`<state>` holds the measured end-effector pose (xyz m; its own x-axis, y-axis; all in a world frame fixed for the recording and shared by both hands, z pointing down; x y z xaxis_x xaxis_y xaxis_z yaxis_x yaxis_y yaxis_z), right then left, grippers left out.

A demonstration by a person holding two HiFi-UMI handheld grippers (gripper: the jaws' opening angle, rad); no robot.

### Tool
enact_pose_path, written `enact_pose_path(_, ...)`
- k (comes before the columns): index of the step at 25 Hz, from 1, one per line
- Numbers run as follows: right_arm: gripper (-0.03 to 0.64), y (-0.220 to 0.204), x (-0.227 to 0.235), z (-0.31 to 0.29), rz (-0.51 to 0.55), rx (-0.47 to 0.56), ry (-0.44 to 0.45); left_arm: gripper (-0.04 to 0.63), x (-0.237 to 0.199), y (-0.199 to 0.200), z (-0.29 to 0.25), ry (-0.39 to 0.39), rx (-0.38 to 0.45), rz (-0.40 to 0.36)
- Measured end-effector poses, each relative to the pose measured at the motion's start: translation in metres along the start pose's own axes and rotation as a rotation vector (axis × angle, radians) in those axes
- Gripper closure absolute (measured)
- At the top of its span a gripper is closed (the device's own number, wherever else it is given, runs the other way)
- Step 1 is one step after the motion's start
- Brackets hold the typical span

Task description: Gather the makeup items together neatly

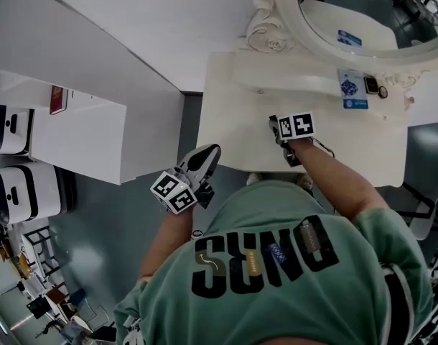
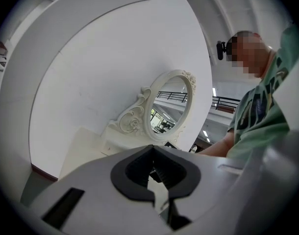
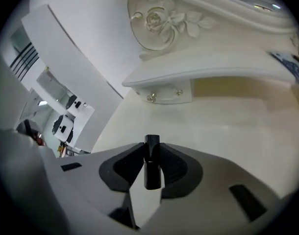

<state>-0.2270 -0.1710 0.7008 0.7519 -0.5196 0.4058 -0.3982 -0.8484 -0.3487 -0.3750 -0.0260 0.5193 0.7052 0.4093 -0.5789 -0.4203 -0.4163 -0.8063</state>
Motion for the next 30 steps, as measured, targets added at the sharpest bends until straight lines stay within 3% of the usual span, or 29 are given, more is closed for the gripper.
enact_pose_path(5, 0.528, -0.008, 0.006, -0.025, -0.252, 0.031, -0.020, 0.588, -0.015, -0.008, 0.016, 0.003, -0.023, 0.018)
enact_pose_path(10, 0.526, -0.011, 0.012, -0.034, -0.450, 0.072, 0.022, 0.588, -0.018, -0.011, 0.019, 0.002, -0.029, 0.024)
enact_pose_path(18, 0.480, -0.003, 0.007, 0.000, -0.490, 0.112, 0.171, 0.588, -0.008, -0.009, 0.001, -0.032, -0.025, 0.018)
enact_pose_path(21, 0.480, 0.010, 0.008, 0.042, -0.430, 0.176, 0.227, 0.588, 0.004, -0.005, -0.012, -0.057, -0.026, 0.005)
enact_pose_path(24, 0.485, 0.032, 0.030, 0.099, -0.275, 0.294, 0.223, 0.588, 0.020, -0.005, -0.029, -0.082, -0.029, -0.023)
enact_pose_path(26, 0.488, 0.047, 0.063, 0.147, -0.155, 0.395, 0.165, 0.588, 0.035, -0.004, -0.049, -0.098, -0.023, -0.040)
enact_pose_path(30, 0.488, 0.065, 0.157, 0.246, 0.073, 0.535, -0.036, 0.588, 0.075, -0.001, -0.107, -0.126, -0.012, -0.076)
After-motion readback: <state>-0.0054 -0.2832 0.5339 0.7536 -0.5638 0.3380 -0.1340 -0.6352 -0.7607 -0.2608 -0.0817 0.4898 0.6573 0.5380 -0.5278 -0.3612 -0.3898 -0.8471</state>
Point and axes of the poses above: the fingertips, and each gripper's own axes: z backward along the fingers, x to its right, y out of its top, the point moved 1 cm from there along z, backward along the fingers, and after that the axes turned 3 degrees about -x, right-handed, at the moved point
